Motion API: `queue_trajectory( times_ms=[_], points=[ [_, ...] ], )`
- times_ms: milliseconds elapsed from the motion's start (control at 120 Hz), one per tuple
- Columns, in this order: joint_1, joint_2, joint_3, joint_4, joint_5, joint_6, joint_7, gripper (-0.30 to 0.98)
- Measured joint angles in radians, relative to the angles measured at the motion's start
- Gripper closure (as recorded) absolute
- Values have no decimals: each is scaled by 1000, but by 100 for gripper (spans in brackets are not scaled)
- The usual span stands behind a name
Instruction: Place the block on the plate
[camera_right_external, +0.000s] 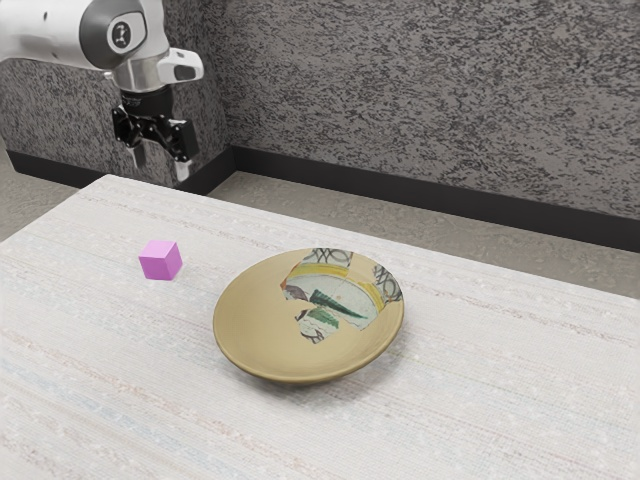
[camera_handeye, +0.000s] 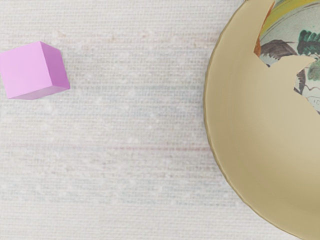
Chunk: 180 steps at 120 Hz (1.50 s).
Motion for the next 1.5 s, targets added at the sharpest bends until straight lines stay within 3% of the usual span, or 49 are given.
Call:
queue_trajectory(
  times_ms=[383,908,1500],
  points=[
    [31,20,28,3,-4,6,23,0],
    [213,494,22,217,-27,296,61,0],
    [269,705,11,263,-94,503,79,0]
  ],
)
